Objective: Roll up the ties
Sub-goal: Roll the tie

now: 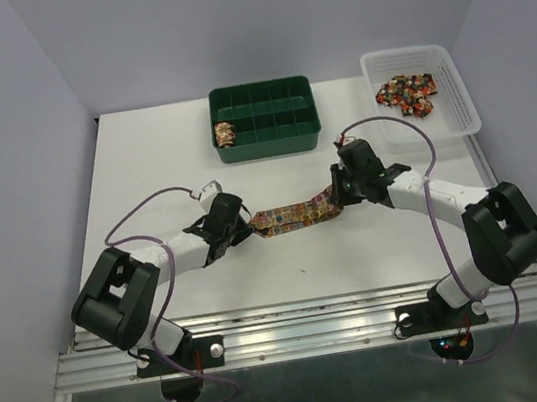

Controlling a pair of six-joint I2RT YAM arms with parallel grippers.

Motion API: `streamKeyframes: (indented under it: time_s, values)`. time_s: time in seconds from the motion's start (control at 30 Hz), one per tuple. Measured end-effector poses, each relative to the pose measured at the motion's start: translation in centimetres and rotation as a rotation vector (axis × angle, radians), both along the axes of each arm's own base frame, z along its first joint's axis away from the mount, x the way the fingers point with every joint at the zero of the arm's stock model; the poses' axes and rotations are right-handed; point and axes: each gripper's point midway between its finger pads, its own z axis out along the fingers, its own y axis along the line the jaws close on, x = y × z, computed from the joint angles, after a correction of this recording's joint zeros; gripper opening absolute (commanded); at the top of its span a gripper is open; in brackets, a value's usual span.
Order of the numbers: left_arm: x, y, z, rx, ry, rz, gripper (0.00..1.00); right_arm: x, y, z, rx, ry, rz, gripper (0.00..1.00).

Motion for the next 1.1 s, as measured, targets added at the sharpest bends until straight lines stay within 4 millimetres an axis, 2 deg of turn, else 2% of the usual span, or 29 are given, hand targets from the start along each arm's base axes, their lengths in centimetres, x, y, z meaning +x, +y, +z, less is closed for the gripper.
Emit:
streamKeyframes:
  time_s: [0.27, 0.57, 0.77, 0.97, 1.1]
  values:
    - [0.0, -0.6, 0.3, -0.017, -0.006, -0.035, 0.27, 0.9, -0.8, 1.2, -0.112, -0.030, -0.024, 0.10]
    - [0.1, -1.7, 0.9, -0.049, -0.026, -0.088, 0.24, 1.2, -1.3, 1.0, -0.215, -0.019, -0.043, 0.10]
    - [-0.1, -2.7, 0.0, -0.072, -0.005, -0.137, 0.23, 1.6, -0.9, 1.3, -0.260, -0.030, -0.036, 0.10]
    - [0.2, -3.6, 0.0, -0.095, -0.007, -0.165, 0.22, 1.8, -0.4, 1.0, -0.338, -0.030, -0.033, 0.10]
    - [0.3, -3.8, 0.0, -0.100, -0.009, -0.175, 0.22, 1.9, 0.4, 1.5, -0.397, -0.048, -0.025, 0.10]
